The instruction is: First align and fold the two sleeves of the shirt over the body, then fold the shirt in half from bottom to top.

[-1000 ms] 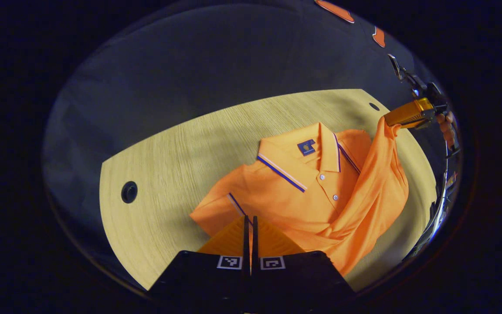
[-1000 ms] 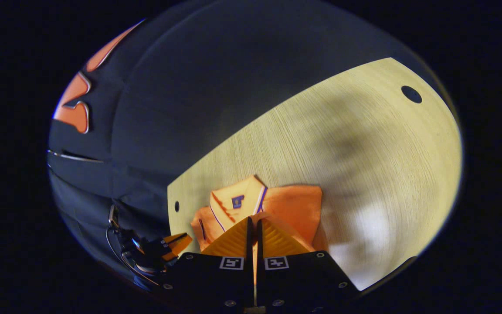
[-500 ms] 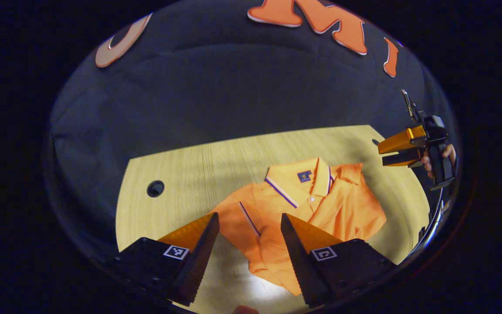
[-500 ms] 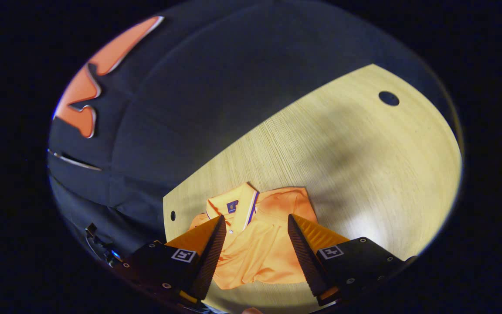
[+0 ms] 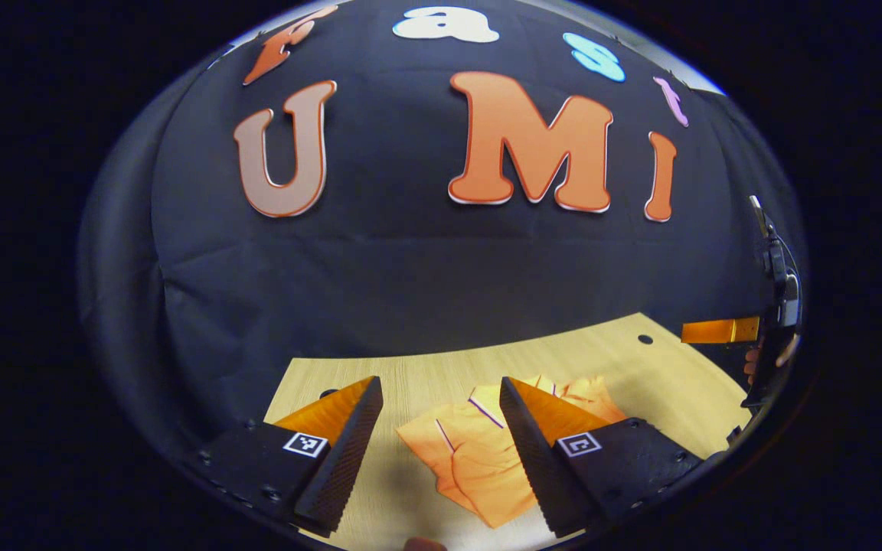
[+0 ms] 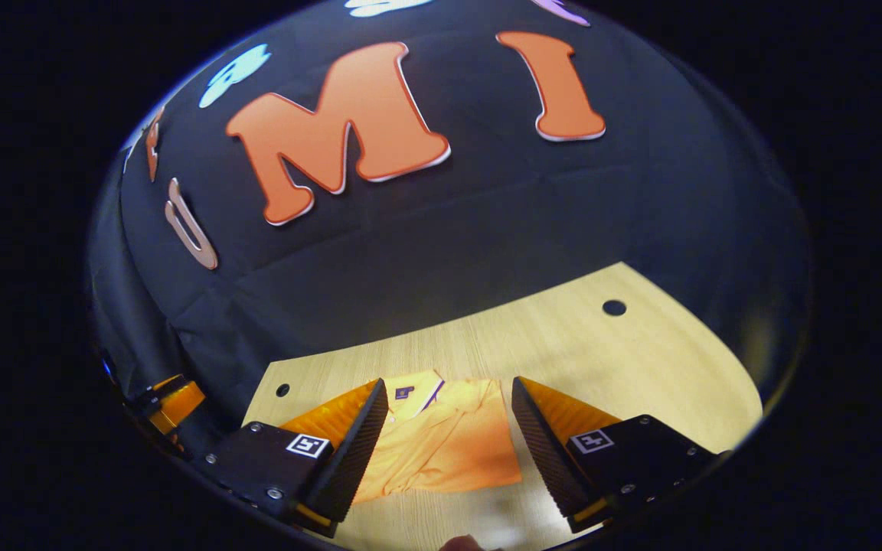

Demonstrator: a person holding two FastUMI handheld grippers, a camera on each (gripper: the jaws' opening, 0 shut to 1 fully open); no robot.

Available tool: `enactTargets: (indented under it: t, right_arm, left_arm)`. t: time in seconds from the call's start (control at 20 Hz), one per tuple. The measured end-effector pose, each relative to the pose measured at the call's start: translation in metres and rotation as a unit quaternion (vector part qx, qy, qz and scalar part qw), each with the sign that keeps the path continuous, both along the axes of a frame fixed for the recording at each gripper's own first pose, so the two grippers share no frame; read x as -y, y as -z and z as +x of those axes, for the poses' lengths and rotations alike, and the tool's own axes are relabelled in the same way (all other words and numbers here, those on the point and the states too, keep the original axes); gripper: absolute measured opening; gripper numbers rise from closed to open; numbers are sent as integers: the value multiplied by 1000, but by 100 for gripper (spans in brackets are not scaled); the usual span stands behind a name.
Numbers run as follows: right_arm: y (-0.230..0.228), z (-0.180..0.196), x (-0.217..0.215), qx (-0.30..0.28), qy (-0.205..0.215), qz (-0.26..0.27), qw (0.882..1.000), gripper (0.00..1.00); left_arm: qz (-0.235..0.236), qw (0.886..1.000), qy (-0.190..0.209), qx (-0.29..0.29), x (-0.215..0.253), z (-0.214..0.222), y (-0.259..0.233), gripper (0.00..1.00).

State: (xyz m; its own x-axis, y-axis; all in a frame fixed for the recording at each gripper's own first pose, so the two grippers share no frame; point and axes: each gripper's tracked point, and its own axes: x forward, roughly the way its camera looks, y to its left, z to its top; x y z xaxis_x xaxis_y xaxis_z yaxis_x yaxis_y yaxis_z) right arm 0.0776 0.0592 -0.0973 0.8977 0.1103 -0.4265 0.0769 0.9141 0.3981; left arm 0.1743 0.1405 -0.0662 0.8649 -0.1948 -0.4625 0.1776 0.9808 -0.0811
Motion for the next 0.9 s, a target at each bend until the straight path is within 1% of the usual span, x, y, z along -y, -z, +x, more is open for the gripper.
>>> enactTargets:
  t: [0.1,0.2,0.35,0.45,0.6,0.8,0.9]
  right_arm:
    - [-18,-23,2,31,20,-18,999,98]
    - [-30,-43,1,53,37,-31,997,99]
    - [-42,-60,0,80,52,-57,994,98]
    - [-49,-77,2,94,49,-69,992,98]
    - [-56,-95,7,118,33,-76,990,98]
    - [-59,-121,18,146,-7,-104,984,98]
    - [-63,-135,24,168,-18,-117,979,98]
  left_arm:
    - [-5,1000,-2,25,-4,-8,-17,93]
    - [-2,999,-1,52,4,-16,-33,93]
    - [-20,996,4,81,15,-41,-55,93]
    - [-24,995,-1,94,26,-58,-61,93]
    - [-7,994,-17,109,37,-85,-68,93]
    - [4,990,-68,123,50,-123,-79,93]
    - [21,987,-94,132,53,-142,-86,93]
